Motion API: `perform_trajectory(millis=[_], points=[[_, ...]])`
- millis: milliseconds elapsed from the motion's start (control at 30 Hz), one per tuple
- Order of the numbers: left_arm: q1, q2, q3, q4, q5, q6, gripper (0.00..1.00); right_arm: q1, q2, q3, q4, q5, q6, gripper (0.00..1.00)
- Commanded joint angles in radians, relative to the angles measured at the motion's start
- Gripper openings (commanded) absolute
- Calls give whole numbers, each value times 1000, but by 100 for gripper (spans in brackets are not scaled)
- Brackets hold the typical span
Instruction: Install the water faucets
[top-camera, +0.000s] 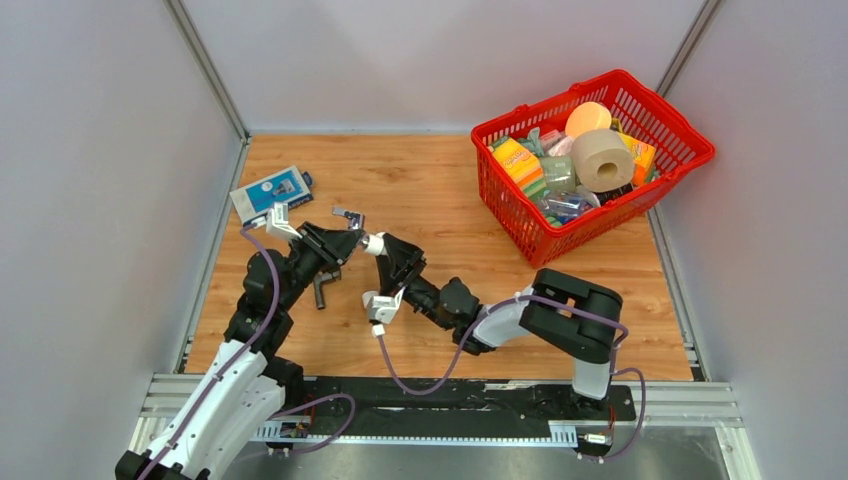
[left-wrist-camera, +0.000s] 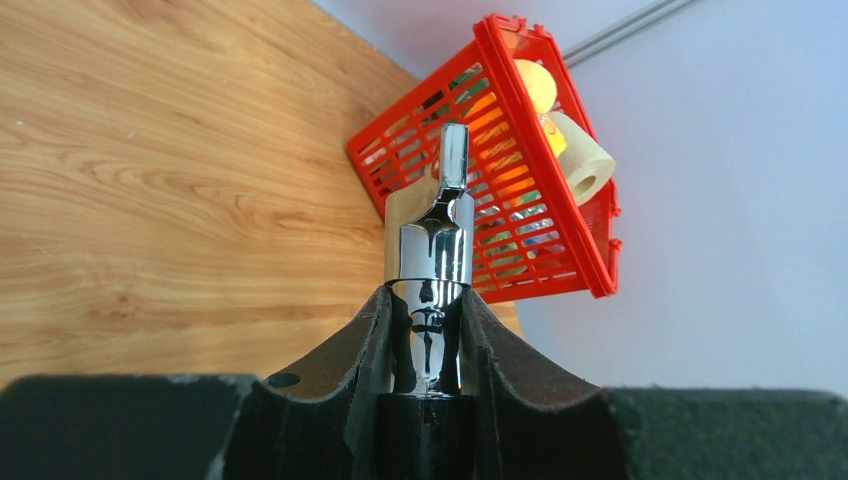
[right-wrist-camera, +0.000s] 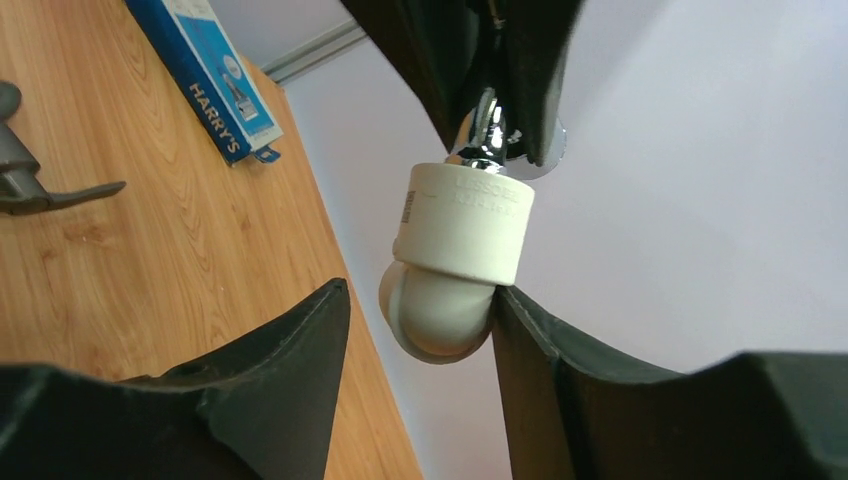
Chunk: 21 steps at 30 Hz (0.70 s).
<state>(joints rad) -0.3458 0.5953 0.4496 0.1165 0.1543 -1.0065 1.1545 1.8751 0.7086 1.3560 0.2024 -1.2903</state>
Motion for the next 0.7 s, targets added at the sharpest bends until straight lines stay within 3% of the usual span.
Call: perform_trajectory(millis=[0,167,267,333,433,600,667], points=[[-13,-20,46,133,106,-20,0,-4,-125,-26,149,-92,219,54],[-15,-14,47,167,160,26,0,-36,-258,-32,-24,-185,469,36],[-13,-19,49,199,191,77,0,-73,-330,-21,-139,-312,626,10],[-15,-15,58,224,220,127,0,-105,-375,-20,-193,-401,750,0],[-15,0,83,278,312,268,0,-176,-447,-6,-257,-578,972,0],[-15,8,86,370,453,488,0,-314,-484,107,-386,-1007,1391,0],[-13,12,92,389,505,569,0,-344,-479,130,-385,-1076,1537,0]])
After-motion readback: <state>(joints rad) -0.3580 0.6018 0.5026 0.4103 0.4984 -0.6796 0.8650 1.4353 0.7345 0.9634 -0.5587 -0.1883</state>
